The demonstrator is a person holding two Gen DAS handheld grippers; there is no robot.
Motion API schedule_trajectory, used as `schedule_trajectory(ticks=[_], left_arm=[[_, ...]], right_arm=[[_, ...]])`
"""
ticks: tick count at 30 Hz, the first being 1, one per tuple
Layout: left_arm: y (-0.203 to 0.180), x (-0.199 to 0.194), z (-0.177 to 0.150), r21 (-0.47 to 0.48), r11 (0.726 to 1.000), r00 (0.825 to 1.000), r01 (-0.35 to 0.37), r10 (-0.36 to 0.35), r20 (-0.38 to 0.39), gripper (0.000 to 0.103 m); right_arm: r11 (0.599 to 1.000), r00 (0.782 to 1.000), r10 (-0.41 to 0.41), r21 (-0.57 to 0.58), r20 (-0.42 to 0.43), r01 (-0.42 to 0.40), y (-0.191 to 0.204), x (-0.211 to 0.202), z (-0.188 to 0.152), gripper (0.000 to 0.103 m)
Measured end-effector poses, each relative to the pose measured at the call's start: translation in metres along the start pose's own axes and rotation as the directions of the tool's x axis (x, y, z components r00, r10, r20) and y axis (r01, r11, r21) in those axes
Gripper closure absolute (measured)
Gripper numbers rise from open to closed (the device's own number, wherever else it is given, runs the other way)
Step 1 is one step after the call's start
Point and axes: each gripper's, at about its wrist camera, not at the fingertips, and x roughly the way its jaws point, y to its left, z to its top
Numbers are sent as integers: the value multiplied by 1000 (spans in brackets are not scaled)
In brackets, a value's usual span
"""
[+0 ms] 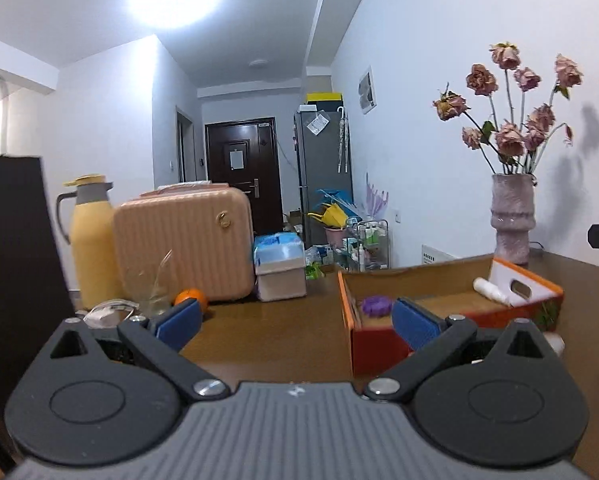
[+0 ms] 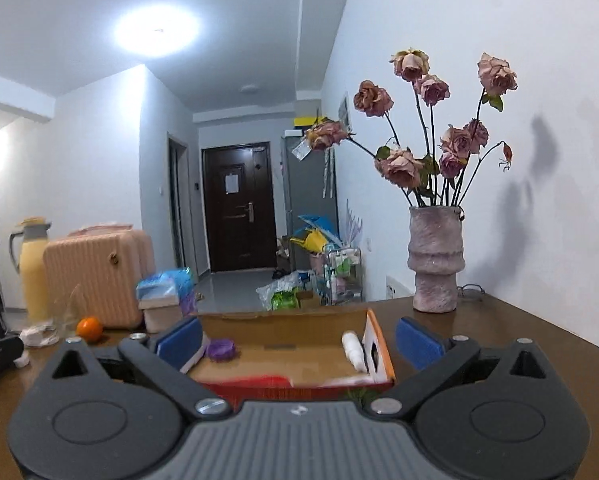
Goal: Organize rigid objects
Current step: 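Withdraw both grippers from the box toward the remaining items, then grasp the blue screw cap with the left gripper while the right gripper grasps the clear tape roll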
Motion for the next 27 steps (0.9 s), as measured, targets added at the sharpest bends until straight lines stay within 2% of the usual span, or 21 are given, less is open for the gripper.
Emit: schedule_trajectory(ticks=[2,4,6,9,12,14,18,23,27], left_arm=[[9,-24,-17,-54,998,1000,10,-10,-7,0],[17,-43,-33,-113,993,999,27,-29,-19,0],[20,-58,-44,-126,991,998,37,-43,-42,0],[20,-79,-48,-96,995,1000,18,-19,-16,0],[21,-99,-44,-91,994,998,60,-59,8,0],[17,-110,-41,-43,995,996,90,-89,16,0],[8,-124,-40,77,992,994,97,-100,40,0],[7,-118,-46,45,992,993,115,-115,-5,0],[-1,-111,-56,102,988,993,117,-114,-37,0]], right_arm=[[1000,999,16,0,-42,-16,0,-21,-8,0],[999,998,45,7,-46,-45,-1,-46,-22,0],[998,996,67,20,-51,-66,1,-65,-36,0],[996,991,79,43,-111,-74,5,-82,-56,0],[996,979,82,54,-184,-73,11,-98,-76,0],[998,983,58,45,-175,-51,14,-115,-86,0],[1000,991,15,-8,-136,-16,18,-144,-92,0],[999,991,36,-29,-129,-40,14,-155,-94,0],[998,993,32,-55,-117,-38,16,-153,-97,0]])
